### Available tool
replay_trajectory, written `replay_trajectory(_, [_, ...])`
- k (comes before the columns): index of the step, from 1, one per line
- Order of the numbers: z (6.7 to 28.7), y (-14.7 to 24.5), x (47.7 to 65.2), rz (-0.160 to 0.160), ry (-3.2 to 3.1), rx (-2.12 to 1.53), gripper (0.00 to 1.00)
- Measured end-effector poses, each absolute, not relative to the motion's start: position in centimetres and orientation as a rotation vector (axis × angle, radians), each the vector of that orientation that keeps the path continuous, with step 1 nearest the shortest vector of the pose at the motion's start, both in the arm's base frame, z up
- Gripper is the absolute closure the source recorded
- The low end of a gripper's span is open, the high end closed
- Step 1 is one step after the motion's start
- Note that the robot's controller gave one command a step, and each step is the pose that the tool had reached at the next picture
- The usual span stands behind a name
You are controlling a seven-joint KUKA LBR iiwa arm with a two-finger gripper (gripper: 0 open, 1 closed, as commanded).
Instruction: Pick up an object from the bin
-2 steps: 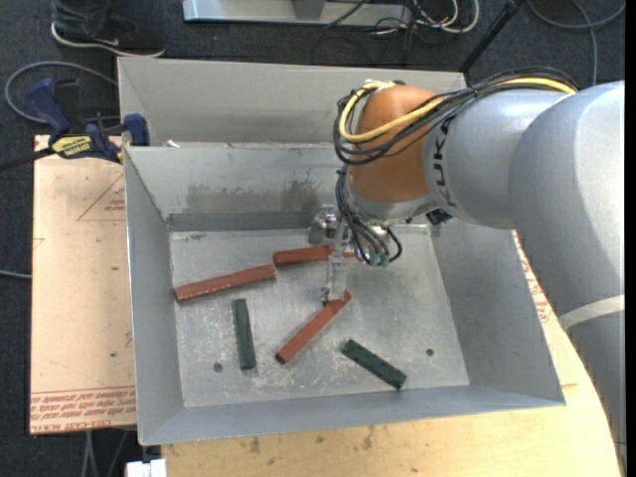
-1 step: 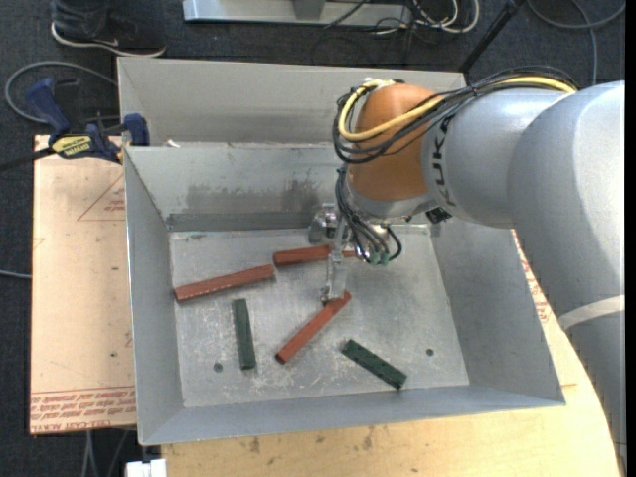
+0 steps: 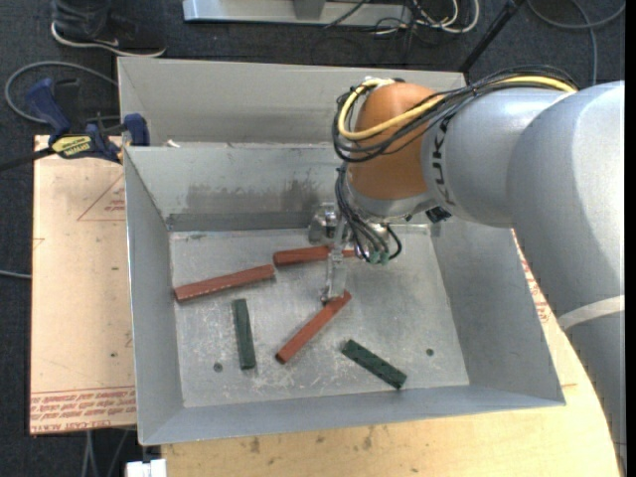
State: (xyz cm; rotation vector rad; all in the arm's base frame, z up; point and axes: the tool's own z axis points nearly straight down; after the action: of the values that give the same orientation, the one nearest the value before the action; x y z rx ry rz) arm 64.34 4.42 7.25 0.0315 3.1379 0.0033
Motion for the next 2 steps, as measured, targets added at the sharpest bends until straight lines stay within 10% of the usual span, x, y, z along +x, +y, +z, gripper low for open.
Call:
replay_trajectory(1, [7.31, 4.45, 64.43, 0.003, 3.138, 0.033, 0.00])
replay_trajectory(2, [7.34, 4.46, 64.45, 0.004, 3.138, 0.034, 1.00])
